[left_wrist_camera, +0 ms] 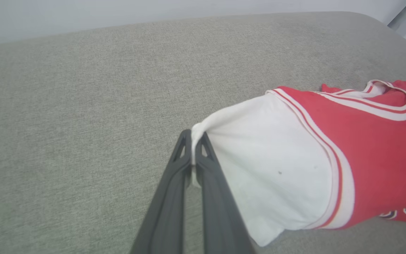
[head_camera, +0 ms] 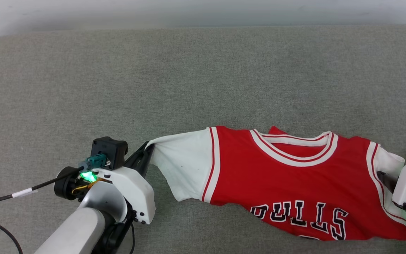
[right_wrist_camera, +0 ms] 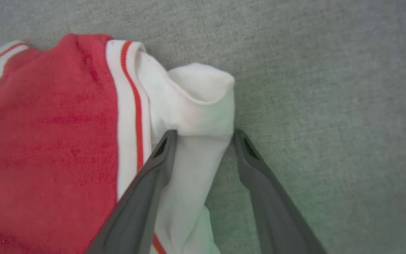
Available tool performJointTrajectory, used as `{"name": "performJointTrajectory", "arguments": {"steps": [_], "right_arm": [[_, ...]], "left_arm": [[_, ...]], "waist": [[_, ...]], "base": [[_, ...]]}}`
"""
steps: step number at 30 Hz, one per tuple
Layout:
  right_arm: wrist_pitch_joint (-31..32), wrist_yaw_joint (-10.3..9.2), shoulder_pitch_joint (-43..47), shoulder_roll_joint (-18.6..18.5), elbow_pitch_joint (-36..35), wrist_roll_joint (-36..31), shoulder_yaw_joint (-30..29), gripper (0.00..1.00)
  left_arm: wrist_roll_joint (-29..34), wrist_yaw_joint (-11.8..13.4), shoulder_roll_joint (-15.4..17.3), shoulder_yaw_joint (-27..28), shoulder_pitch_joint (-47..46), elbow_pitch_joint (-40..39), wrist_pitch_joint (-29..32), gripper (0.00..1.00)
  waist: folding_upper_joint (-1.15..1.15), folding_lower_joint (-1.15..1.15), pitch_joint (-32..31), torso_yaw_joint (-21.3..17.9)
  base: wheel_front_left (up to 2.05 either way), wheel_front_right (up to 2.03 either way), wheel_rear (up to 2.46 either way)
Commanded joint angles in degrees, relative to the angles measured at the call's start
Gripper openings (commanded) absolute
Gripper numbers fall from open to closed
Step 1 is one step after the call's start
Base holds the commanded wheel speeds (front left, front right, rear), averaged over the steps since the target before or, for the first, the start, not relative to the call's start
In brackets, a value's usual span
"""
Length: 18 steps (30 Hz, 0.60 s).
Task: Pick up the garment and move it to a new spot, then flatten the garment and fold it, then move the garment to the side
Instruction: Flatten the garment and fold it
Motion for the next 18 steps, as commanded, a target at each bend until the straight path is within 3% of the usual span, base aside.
{"name": "performJointTrajectory", "arguments": {"steps": [1, 6, 9, 18], "right_arm": [[0.82, -0.04, 1.16, 1.29, 2.89, 0.03, 0.81, 0.00], [-1.02, -0.04, 0.67, -0.12, 4.22, 0.56, 2.05, 0.00], [-6.23, -0.04, -1.13, -2.95, 1.65, -1.08, 3.69, 0.00], [-13.81, -0.05, -5.57, -4.18, -0.37, -3.64, 7.86, 0.00]], "left_arm": [[-0.08, -0.15, 0.06, 0.07, -0.84, 0.26, -0.29, 0.00], [-1.23, -0.30, 0.21, 0.49, 0.35, 2.12, -0.73, 0.00], [-1.41, -0.27, 0.53, 1.42, 0.37, 3.60, -2.23, 0.00], [-3.15, -1.71, 1.61, 4.98, -5.32, 7.49, -3.27, 0.00]], "waist": [[0.00, 0.00, 0.12, 0.18], [0.00, 0.00, -2.33, 0.36], [0.00, 0.00, -6.57, 0.12], [0.00, 0.00, -14.55, -0.77]], "base": [[0.00, 0.00, 0.00], [0.00, 0.00, 0.00], [0.00, 0.00, 0.00], [0.00, 0.00, 0.00]]}}
